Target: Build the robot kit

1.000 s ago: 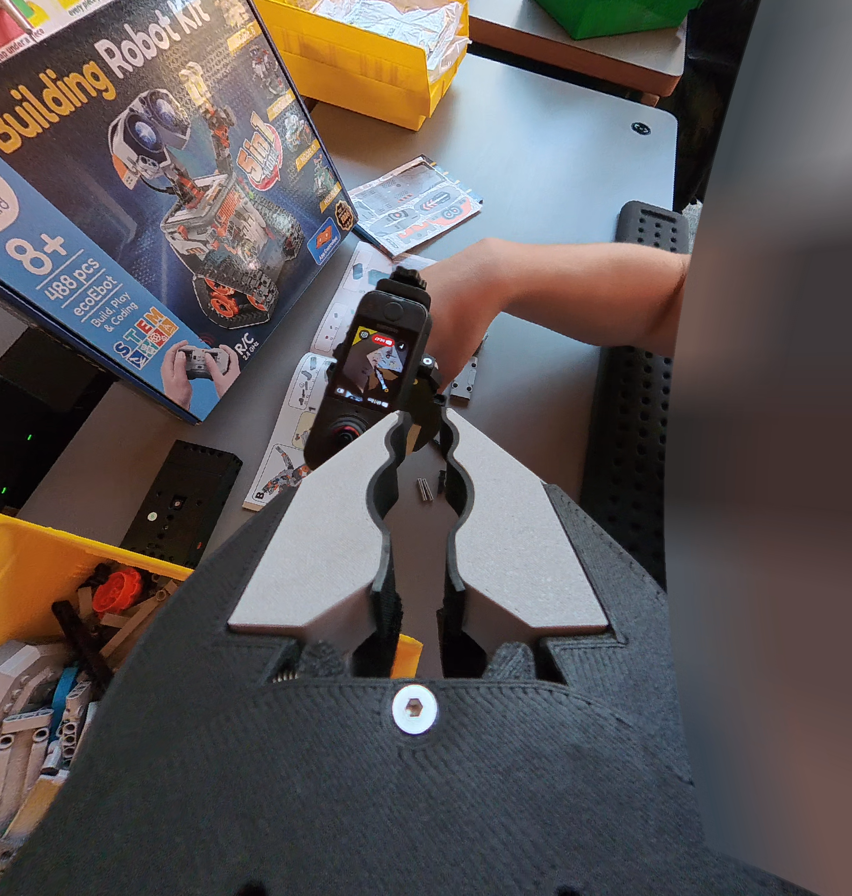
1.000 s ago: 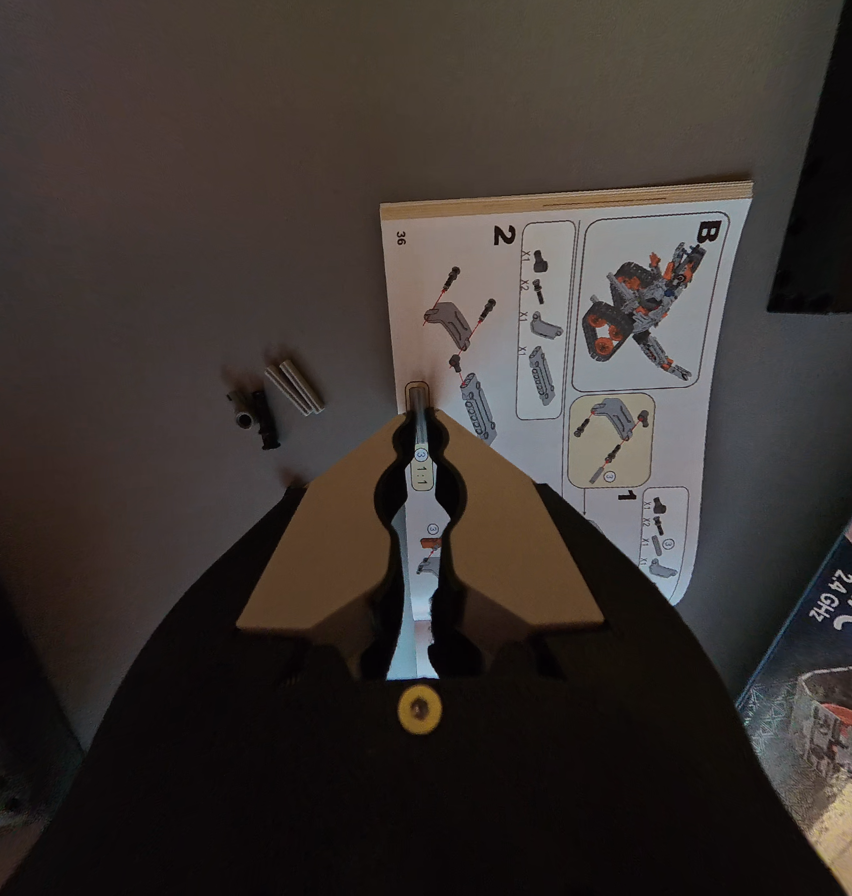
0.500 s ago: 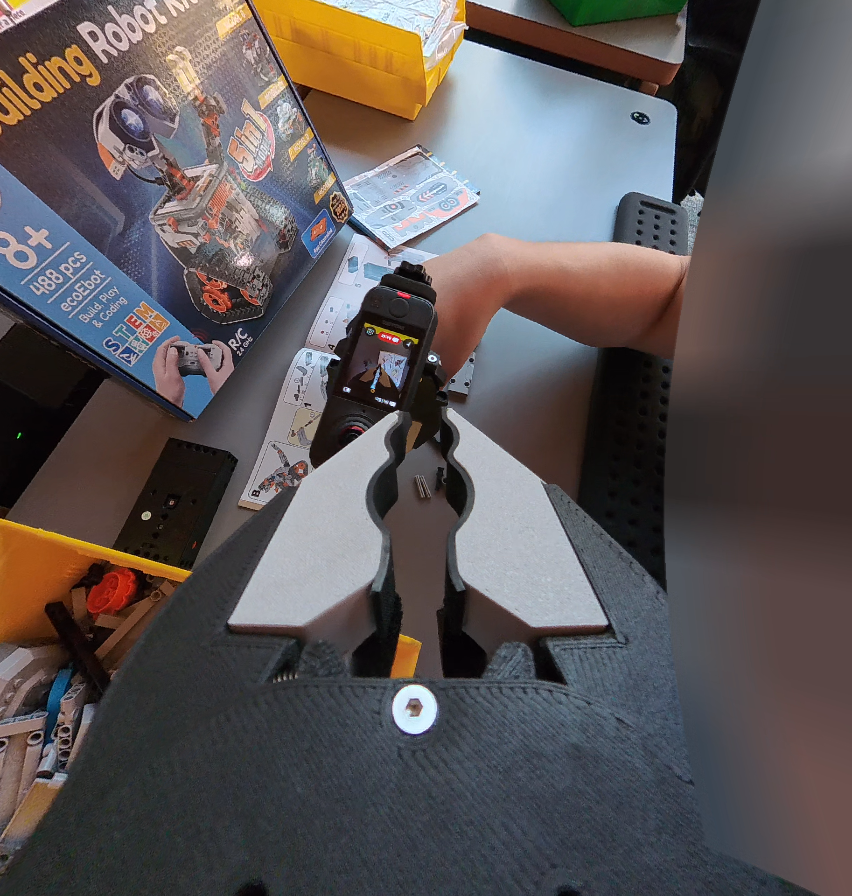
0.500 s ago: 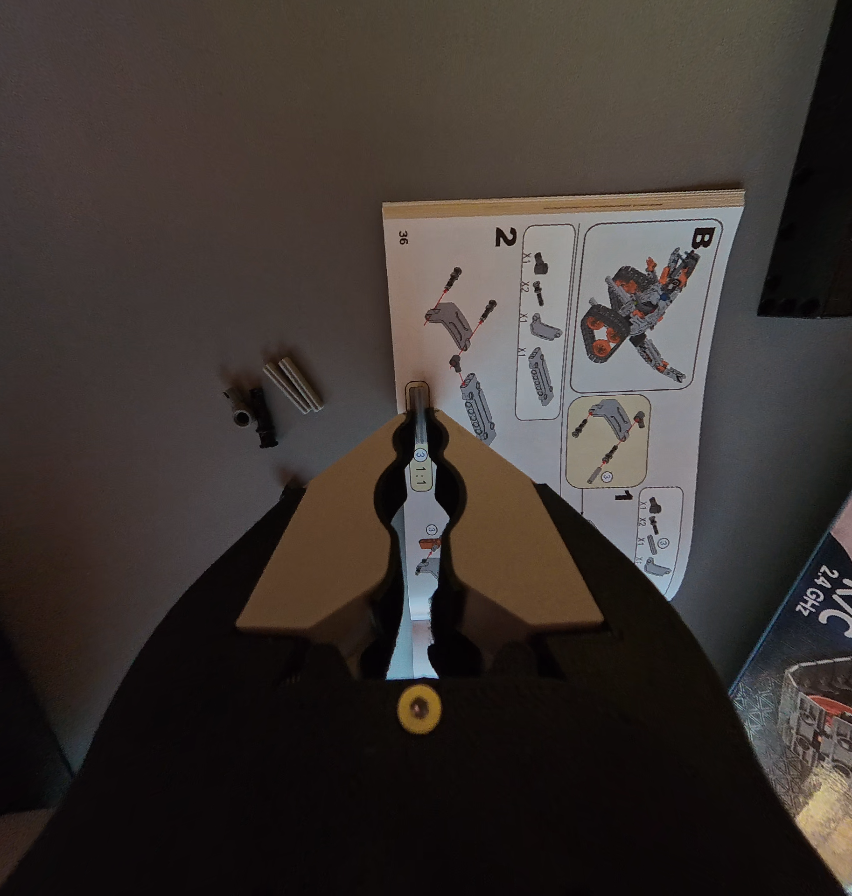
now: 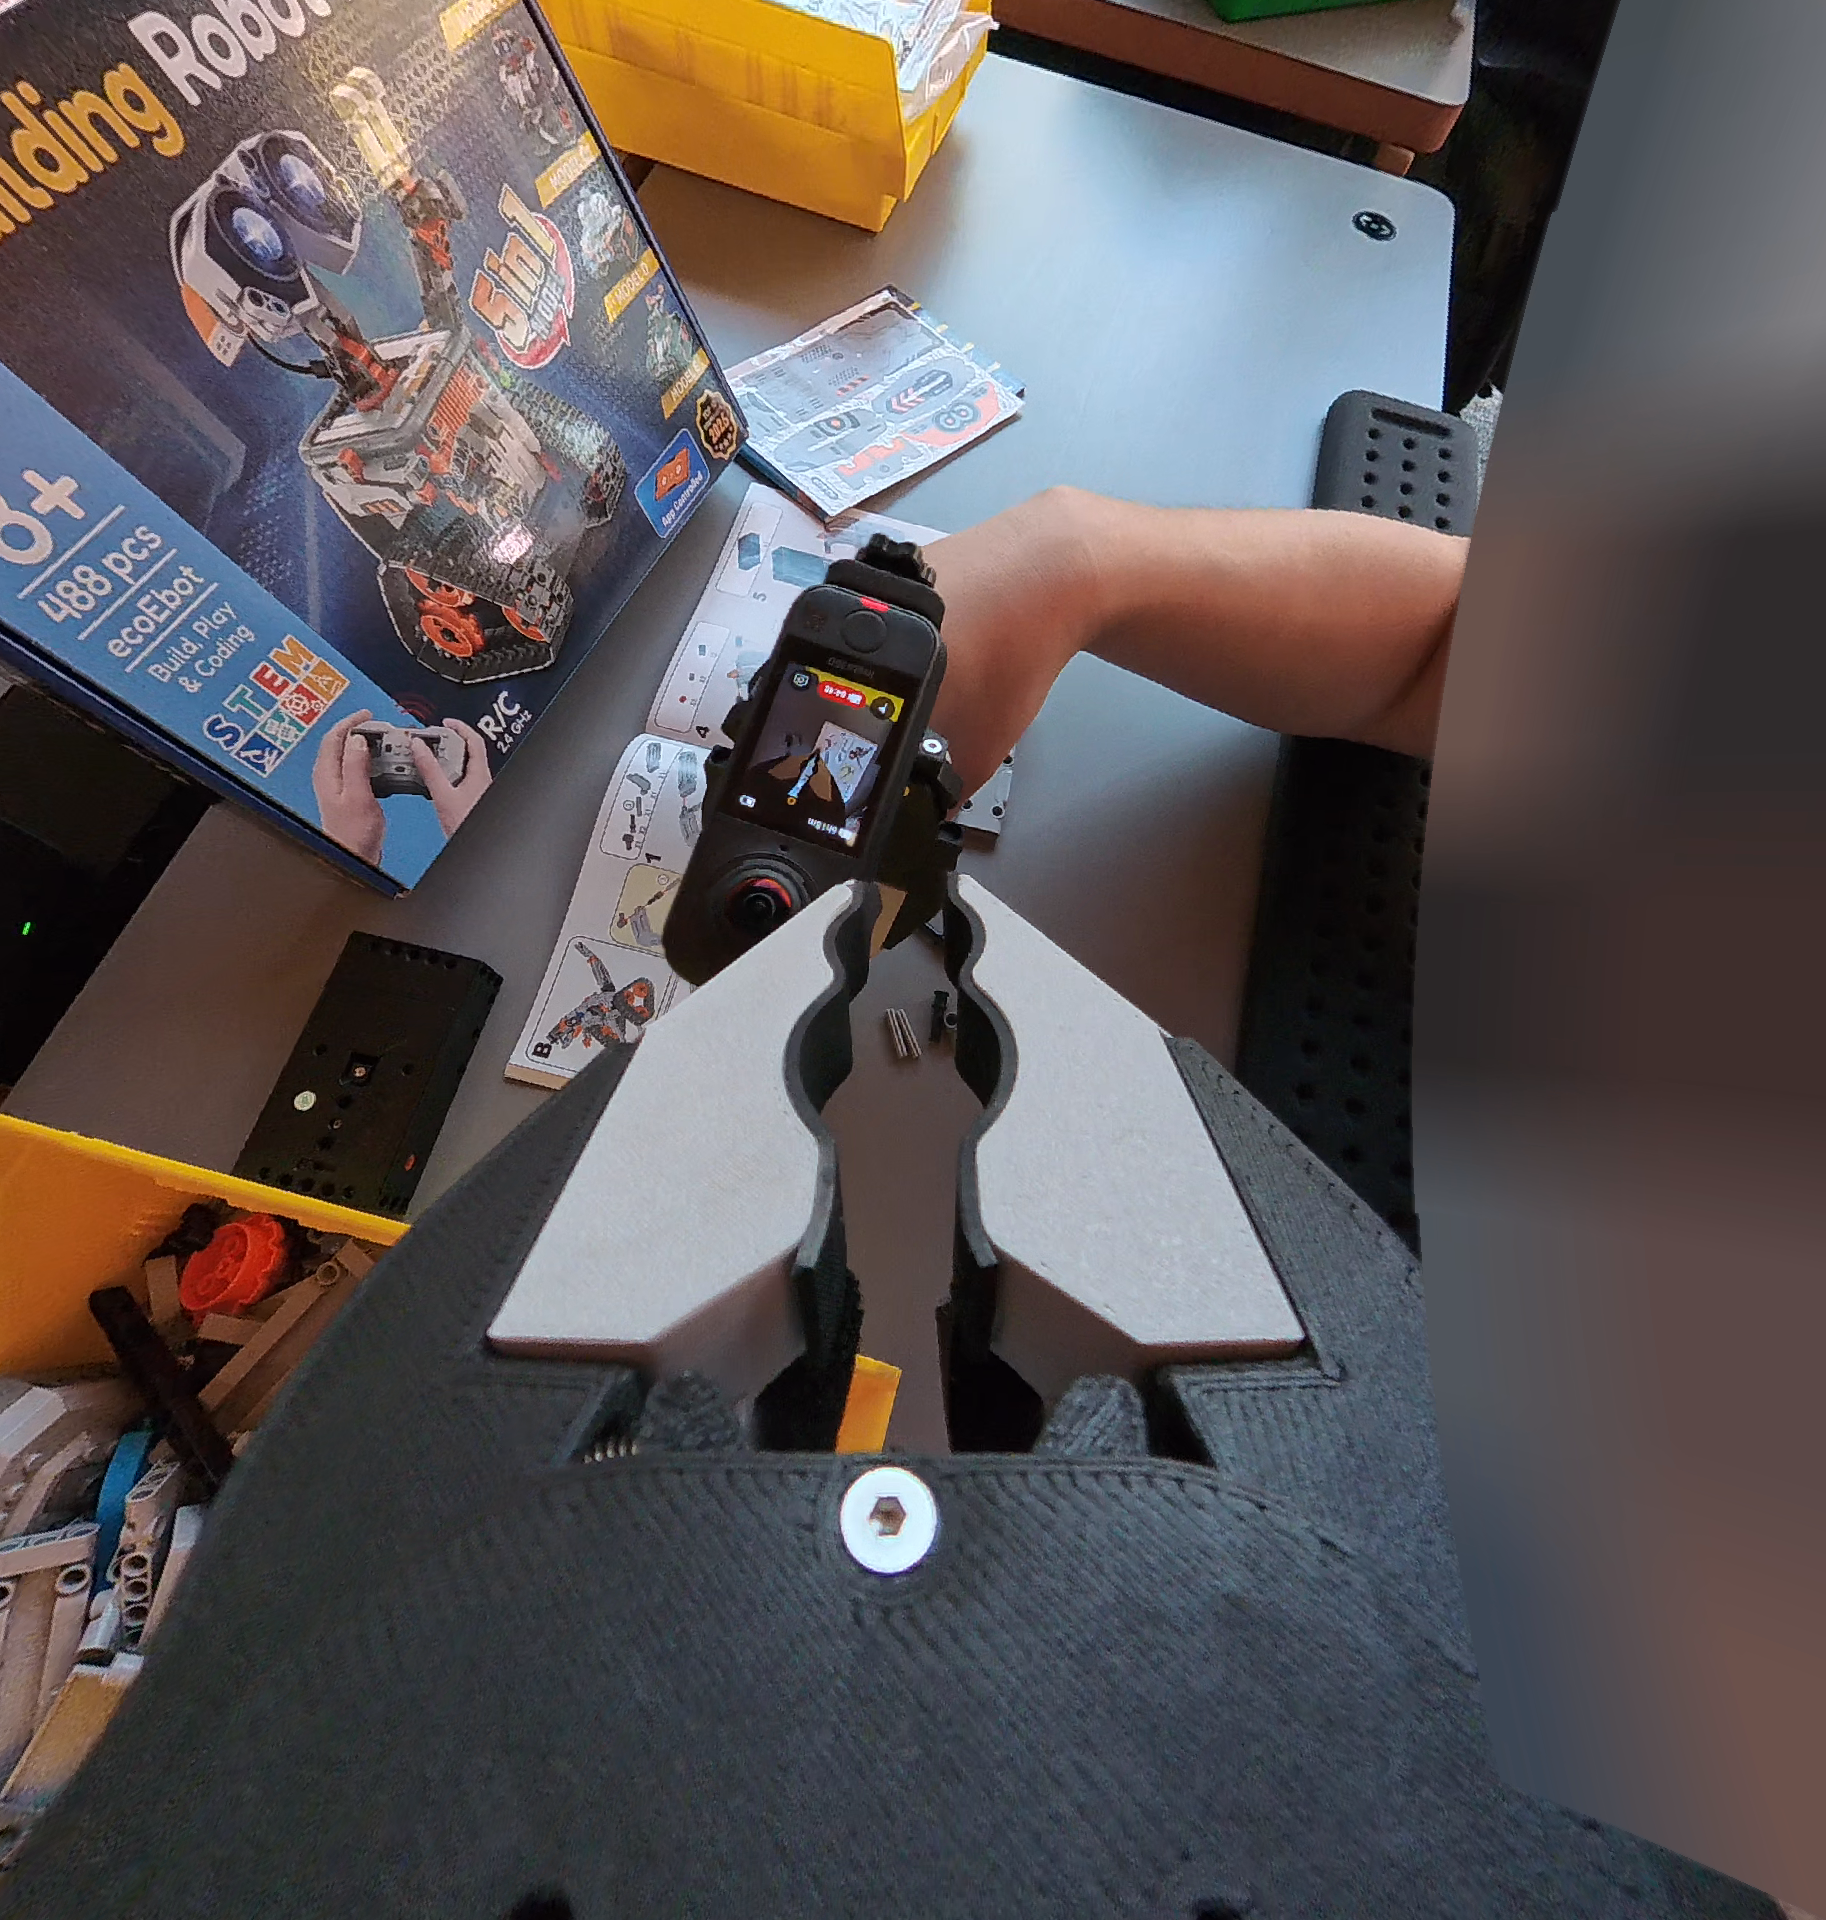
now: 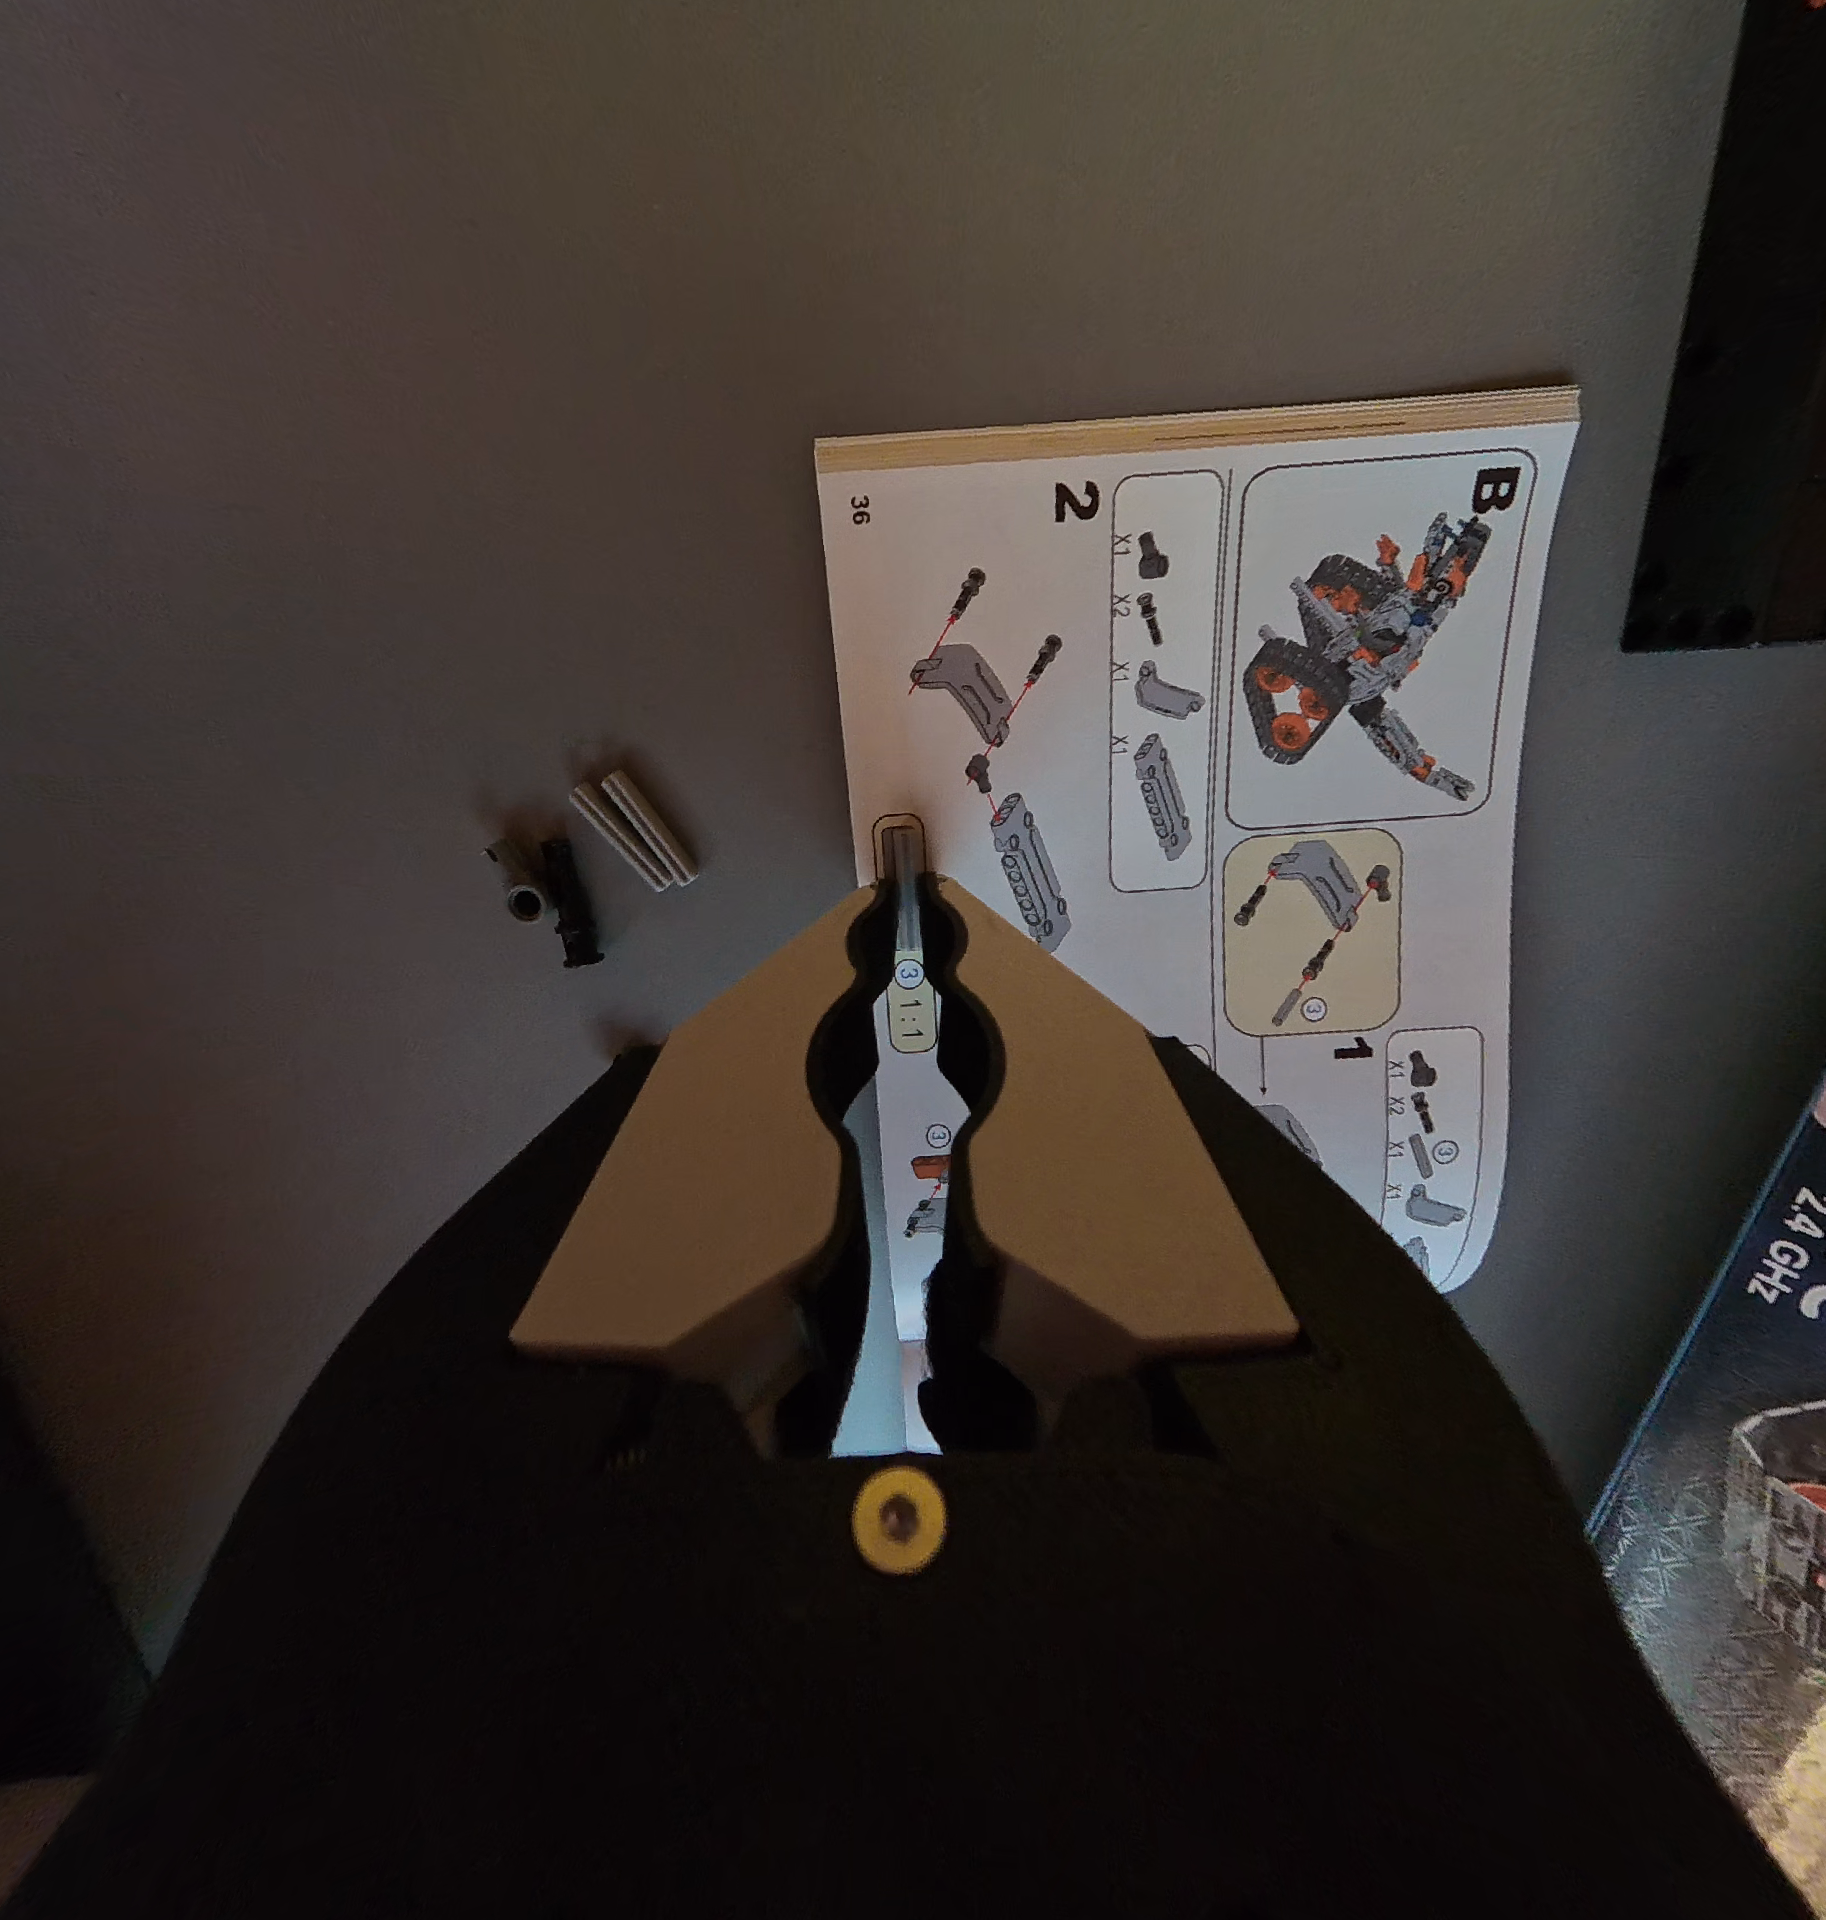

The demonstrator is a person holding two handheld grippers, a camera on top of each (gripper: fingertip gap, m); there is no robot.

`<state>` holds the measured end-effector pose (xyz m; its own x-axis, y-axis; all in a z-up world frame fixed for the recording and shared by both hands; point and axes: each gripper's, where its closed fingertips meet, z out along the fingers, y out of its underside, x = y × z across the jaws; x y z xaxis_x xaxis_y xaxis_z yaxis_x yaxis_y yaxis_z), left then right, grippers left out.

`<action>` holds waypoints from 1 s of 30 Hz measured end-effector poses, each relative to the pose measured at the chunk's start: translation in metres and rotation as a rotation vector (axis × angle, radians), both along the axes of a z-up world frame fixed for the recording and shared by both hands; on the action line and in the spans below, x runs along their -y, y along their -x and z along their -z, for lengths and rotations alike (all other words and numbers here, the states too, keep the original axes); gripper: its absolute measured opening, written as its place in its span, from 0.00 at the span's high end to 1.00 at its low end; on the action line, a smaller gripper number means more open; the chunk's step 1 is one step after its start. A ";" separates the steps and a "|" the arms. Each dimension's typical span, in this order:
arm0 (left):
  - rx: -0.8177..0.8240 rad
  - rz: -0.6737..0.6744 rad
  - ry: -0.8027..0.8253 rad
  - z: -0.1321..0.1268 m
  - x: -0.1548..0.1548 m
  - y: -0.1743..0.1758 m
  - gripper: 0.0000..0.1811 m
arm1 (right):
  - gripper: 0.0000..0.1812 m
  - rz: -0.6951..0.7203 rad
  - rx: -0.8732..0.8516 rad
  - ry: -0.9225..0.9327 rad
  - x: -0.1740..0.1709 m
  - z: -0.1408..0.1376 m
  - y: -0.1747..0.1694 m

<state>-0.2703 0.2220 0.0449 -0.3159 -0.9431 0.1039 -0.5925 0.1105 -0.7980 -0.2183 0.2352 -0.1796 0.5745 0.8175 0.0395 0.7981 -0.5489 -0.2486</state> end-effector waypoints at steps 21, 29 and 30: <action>0.036 -0.044 0.002 -0.009 -0.010 0.002 0.93 | 0.98 -0.010 -0.152 -0.145 -0.002 -0.057 0.008; 0.070 -0.122 -0.010 -0.018 -0.030 0.010 0.93 | 0.98 -0.170 -0.063 -0.158 0.031 -0.027 0.004; 0.074 -0.124 -0.006 -0.019 -0.031 0.011 0.93 | 0.98 -0.180 -0.055 -0.166 0.029 -0.025 0.004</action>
